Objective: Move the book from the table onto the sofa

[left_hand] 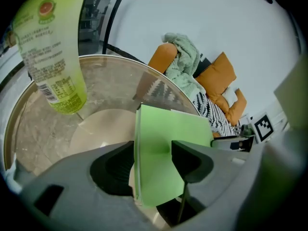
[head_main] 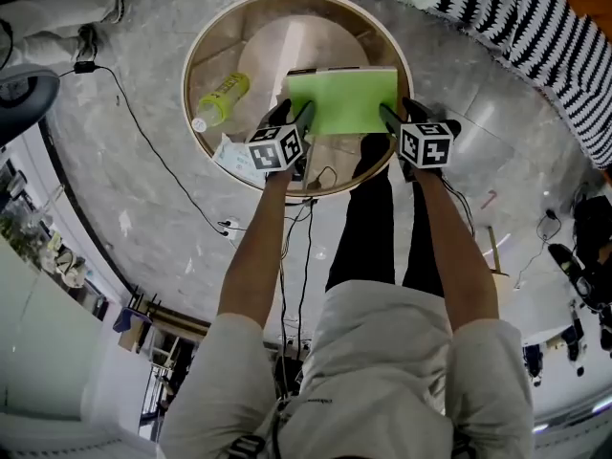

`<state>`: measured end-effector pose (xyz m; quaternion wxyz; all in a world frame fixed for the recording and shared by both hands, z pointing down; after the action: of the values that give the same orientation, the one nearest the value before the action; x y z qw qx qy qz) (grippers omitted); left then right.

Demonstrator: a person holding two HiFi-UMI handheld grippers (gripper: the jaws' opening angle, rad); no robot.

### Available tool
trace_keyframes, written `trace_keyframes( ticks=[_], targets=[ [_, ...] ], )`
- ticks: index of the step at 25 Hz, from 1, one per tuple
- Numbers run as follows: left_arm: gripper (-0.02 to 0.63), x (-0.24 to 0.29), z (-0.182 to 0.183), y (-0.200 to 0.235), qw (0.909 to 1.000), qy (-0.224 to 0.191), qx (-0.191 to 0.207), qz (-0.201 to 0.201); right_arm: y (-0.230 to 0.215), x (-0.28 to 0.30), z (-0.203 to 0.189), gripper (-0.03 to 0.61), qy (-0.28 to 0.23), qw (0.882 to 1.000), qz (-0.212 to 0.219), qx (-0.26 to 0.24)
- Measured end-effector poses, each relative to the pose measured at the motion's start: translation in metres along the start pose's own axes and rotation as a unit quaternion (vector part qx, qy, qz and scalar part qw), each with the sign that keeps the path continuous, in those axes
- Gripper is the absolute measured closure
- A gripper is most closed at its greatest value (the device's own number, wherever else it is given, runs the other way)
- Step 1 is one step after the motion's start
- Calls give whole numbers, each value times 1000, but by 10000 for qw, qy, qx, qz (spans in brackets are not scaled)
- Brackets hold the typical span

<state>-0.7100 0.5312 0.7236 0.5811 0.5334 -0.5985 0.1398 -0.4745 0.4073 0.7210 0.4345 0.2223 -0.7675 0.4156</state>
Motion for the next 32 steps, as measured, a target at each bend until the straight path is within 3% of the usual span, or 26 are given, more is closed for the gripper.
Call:
trace_keyframes(
  ticks=[7, 11, 20, 32],
  targets=[
    [365, 6, 6, -15, 10000, -8, 84, 40, 14, 5, 6, 350, 19, 9993, 347, -123],
    [365, 4, 4, -19, 9999, -139, -24, 91, 12, 4, 0, 351, -14, 9999, -2, 102],
    [367, -15, 5, -54, 9982, -311, 505, 76, 16, -38, -4, 351, -298, 9985, -448, 41],
    [367, -63, 19, -161, 9911, -941, 850, -395, 5, -169, 7, 351, -1128, 9881, -1017, -229]
  ],
)
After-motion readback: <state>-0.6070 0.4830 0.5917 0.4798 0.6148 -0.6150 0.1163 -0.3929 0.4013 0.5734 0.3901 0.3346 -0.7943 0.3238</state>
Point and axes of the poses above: the fingertips, and each gripper's own axes: x forward along the fingers, y to its left, z out of its top, the point moved 6 cm from there along -x, backward along the fingers, and after that the axes turned 1 degree about z, right-handed, at the moved point
